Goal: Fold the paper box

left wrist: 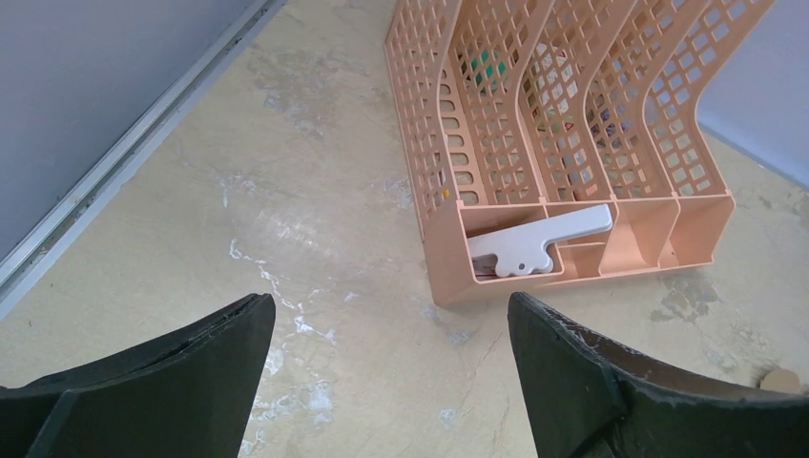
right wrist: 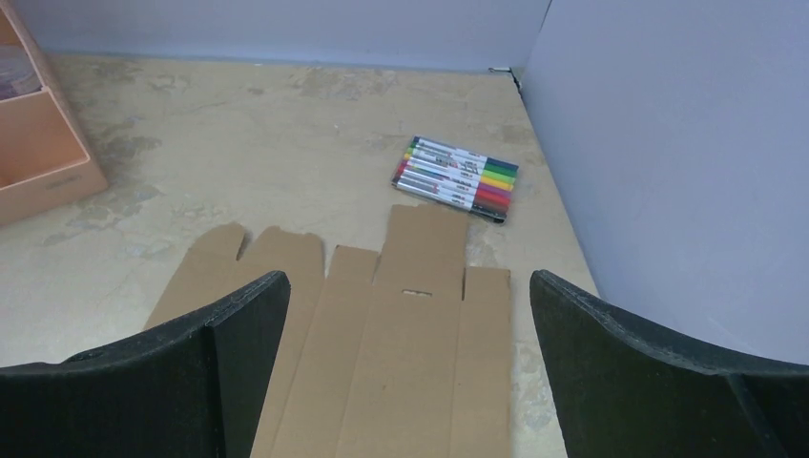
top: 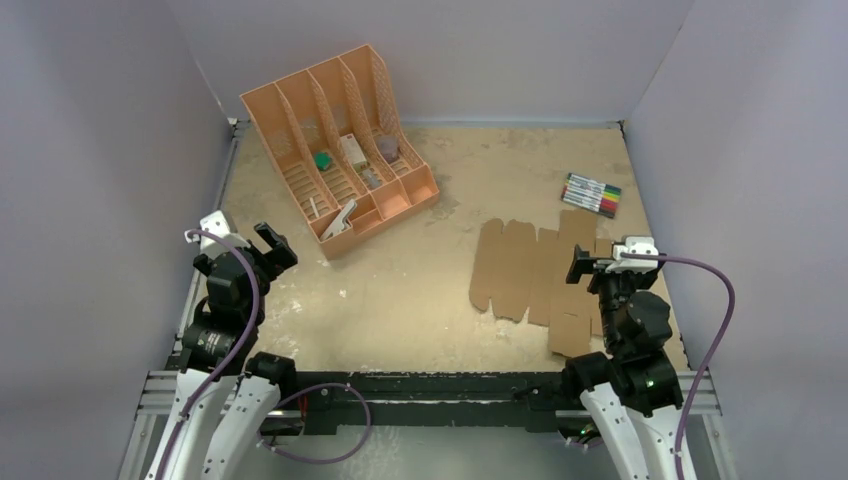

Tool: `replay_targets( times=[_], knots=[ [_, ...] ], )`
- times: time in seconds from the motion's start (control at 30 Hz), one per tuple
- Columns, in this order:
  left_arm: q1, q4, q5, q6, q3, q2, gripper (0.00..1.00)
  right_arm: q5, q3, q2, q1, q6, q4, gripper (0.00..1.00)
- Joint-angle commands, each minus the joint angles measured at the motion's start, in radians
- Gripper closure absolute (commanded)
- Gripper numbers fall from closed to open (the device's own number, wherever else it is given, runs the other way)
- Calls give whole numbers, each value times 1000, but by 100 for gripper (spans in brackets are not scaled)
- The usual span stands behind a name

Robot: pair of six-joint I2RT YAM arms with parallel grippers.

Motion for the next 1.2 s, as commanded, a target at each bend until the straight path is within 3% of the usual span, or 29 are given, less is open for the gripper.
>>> replay_targets(
  times=[0.0,0.37,0.6,0.87,1.17],
  knots=[
    [-4,55,-11,2,11,21,7,-5,-4,-18,3,-12,57,1],
    [-5,130,114,-81,67,261,7,-28,-10,-25,3,-15,60,1],
    [-6,180,170,-177,214,601,7,-36,-13,-29,3,-19,62,1],
    [33,49,-57,-206,439,944,6,-51,-16,-36,3,-23,64,1],
    [111,139,-92,-136,501,1205,6,-59,-20,-25,3,-28,69,1]
  ],
)
